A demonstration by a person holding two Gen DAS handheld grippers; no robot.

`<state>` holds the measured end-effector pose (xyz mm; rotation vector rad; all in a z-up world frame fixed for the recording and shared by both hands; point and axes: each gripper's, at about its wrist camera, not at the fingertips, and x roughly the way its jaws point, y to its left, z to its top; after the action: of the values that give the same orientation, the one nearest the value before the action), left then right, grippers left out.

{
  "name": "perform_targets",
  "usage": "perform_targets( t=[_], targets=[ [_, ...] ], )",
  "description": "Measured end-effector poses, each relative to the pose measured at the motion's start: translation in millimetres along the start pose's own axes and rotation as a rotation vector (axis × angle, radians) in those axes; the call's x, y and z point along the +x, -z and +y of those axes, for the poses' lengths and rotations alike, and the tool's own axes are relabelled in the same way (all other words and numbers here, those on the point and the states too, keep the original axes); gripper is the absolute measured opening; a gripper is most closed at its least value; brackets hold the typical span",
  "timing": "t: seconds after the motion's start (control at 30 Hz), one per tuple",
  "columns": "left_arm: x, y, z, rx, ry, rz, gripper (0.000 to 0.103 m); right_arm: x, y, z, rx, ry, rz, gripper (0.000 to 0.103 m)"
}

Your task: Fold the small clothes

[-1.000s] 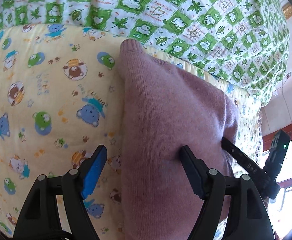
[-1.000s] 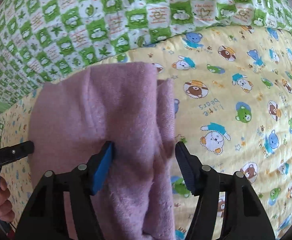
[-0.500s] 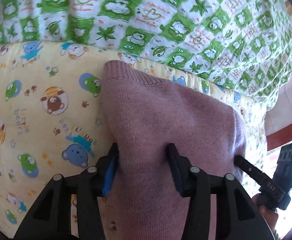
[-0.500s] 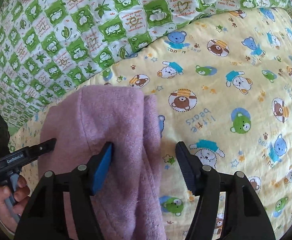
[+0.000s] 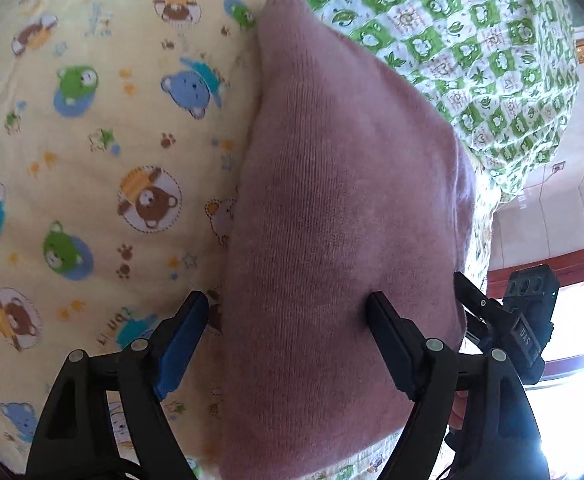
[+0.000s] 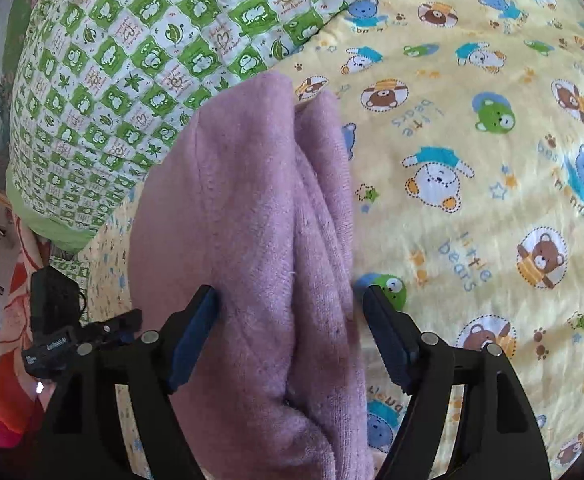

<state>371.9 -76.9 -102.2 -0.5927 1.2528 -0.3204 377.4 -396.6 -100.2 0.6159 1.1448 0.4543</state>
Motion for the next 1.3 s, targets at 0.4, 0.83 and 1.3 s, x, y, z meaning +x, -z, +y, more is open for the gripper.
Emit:
perform_targets(
  t=[0.4, 0.83, 1.3],
  targets=[
    [-7.3, 2.2, -19.6, 0.064, 0.051, -0.066, 0.039, -2.2, 2.0, 2.4, 0.056, -0.114, 0.013, 0.035],
    [-153.9, 41.6, 32.1, 0.066, -0.001, -0.274, 0.037, -21.6, 34.1, 117.8, -0.058, -0.280, -0.036, 0.030],
    [-182.0, 94.7, 153.8, -0.068, -0.131, -0.276, 0.039, 94.1, 107.8, 171.8, -0.077, -0.310, 0.207, 0.030]
  ],
)
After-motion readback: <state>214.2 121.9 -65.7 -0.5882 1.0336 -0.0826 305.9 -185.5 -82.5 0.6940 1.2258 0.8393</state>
